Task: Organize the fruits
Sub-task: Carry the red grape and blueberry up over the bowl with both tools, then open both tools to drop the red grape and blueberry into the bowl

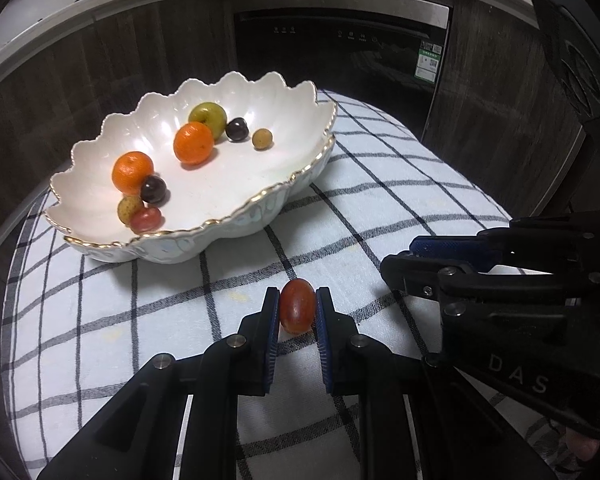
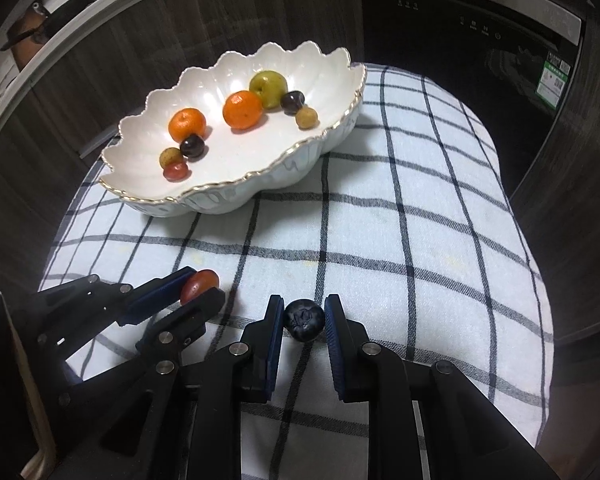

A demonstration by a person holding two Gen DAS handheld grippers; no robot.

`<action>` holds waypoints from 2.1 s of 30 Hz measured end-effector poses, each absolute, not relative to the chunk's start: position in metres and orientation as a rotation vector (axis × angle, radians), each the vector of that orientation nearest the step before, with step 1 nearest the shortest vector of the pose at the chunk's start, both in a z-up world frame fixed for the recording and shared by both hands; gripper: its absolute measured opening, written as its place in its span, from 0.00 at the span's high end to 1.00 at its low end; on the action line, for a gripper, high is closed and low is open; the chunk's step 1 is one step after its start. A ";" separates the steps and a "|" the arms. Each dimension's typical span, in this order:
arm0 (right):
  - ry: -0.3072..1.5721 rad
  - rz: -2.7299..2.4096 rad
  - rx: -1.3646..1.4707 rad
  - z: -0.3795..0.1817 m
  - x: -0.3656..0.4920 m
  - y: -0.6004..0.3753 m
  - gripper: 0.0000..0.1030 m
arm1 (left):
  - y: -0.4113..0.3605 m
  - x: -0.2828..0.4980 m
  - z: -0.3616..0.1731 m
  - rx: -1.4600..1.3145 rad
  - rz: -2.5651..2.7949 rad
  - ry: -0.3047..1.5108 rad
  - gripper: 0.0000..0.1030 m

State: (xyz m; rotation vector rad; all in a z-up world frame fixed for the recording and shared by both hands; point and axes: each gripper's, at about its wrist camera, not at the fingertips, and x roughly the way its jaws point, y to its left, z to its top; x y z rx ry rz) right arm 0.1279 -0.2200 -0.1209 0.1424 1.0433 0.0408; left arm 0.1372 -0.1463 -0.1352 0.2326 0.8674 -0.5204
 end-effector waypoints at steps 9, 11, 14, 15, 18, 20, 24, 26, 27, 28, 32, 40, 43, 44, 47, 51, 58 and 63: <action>0.997 0.052 0.112 -0.098 0.125 -0.209 0.78 | -0.132 0.136 -0.115 0.196 -0.505 0.837 0.82; 0.985 0.057 0.106 -0.091 0.126 -0.206 0.78 | -0.129 0.136 -0.110 0.187 -0.503 0.833 0.82; 0.969 0.065 0.097 -0.083 0.127 -0.201 0.78 | -0.123 0.137 -0.104 0.171 -0.498 0.829 0.82; 0.964 0.067 0.094 -0.081 0.128 -0.200 0.78 | -0.120 0.138 -0.101 0.166 -0.495 0.826 0.82; 0.949 0.077 0.084 -0.073 0.130 -0.195 0.78 | -0.114 0.140 -0.094 0.153 -0.486 0.818 0.82; 0.940 0.081 0.081 -0.068 0.132 -0.192 0.78 | -0.110 0.142 -0.090 0.148 -0.480 0.813 0.82; 0.923 0.090 0.076 -0.059 0.136 -0.188 0.78 | -0.102 0.147 -0.077 0.132 -0.466 0.796 0.82; 0.914 0.092 0.075 -0.054 0.139 -0.186 0.78 | -0.099 0.150 -0.071 0.127 -0.461 0.784 0.82; 0.908 0.094 0.074 -0.051 0.140 -0.186 0.78 | -0.097 0.153 -0.067 0.124 -0.457 0.778 0.82; 0.903 0.095 0.072 -0.048 0.142 -0.185 0.78 | -0.096 0.154 -0.065 0.122 -0.454 0.773 0.82; 0.885 0.097 0.064 -0.039 0.150 -0.183 0.78 | -0.092 0.163 -0.055 0.116 -0.441 0.757 0.82; 0.860 0.096 0.060 -0.028 0.171 -0.184 0.78 | -0.091 0.187 -0.049 0.110 -0.425 0.759 0.82; 0.857 0.093 0.059 -0.028 0.181 -0.186 0.78 | -0.091 0.197 -0.050 0.109 -0.420 0.766 0.82; 0.858 0.092 0.060 -0.028 0.183 -0.186 0.78 | -0.091 0.200 -0.050 0.108 -0.419 0.770 0.82; 0.858 0.088 0.063 -0.029 0.193 -0.188 0.78 | -0.093 0.210 -0.052 0.109 -0.416 0.781 0.82; 0.867 0.082 0.068 -0.033 0.205 -0.191 0.78 | -0.096 0.223 -0.058 0.104 -0.413 0.807 0.82; 0.895 0.072 0.078 -0.046 0.221 -0.198 0.78 | -0.099 0.237 -0.071 0.103 -0.411 0.849 0.81; 0.917 0.070 0.084 -0.056 0.229 -0.200 0.78 | -0.101 0.245 -0.080 0.102 -0.408 0.881 0.81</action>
